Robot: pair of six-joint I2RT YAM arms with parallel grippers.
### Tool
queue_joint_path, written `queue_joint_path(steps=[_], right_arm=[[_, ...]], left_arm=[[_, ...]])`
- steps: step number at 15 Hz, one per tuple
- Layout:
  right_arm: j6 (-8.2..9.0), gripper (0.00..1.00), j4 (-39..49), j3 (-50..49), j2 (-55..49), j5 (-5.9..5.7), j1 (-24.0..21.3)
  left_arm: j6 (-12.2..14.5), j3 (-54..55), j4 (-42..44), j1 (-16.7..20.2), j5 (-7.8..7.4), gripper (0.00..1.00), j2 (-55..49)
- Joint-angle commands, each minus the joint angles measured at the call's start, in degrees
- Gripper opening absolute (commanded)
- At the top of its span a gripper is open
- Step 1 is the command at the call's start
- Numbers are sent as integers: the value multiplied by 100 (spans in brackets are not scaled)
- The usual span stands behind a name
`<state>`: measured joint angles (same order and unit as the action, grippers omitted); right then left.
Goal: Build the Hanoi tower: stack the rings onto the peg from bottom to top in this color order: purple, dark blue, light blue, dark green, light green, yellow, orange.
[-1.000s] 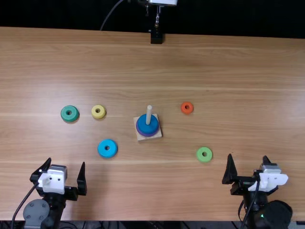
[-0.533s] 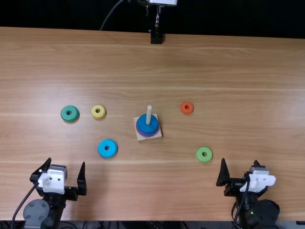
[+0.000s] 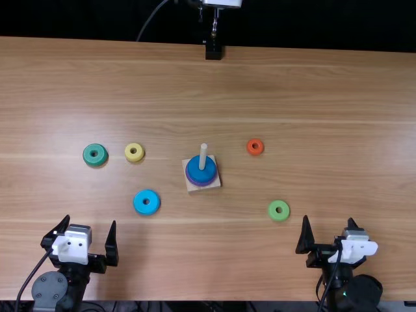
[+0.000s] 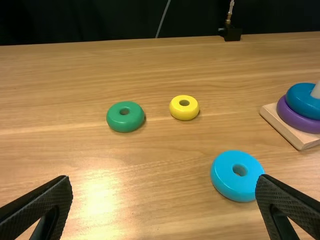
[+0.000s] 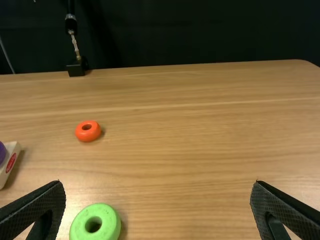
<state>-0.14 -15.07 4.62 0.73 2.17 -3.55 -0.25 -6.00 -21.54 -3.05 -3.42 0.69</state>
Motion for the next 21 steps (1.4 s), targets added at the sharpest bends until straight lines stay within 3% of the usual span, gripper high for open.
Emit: queue_joint_path(steps=[1, 18, 21], right_arm=[[-28, 100, -461, -374, -73, 57, -102], [-28, 100, -461, -374, -73, 46, -102], [-17, 100, -461, -374, -73, 57, -102]], left_arm=[[-17, 600, -451, -73, -59, 100, -69], [46, 600, -388, -38, -59, 100, -69], [-17, 178, 667, -38, 5, 100, 292]])
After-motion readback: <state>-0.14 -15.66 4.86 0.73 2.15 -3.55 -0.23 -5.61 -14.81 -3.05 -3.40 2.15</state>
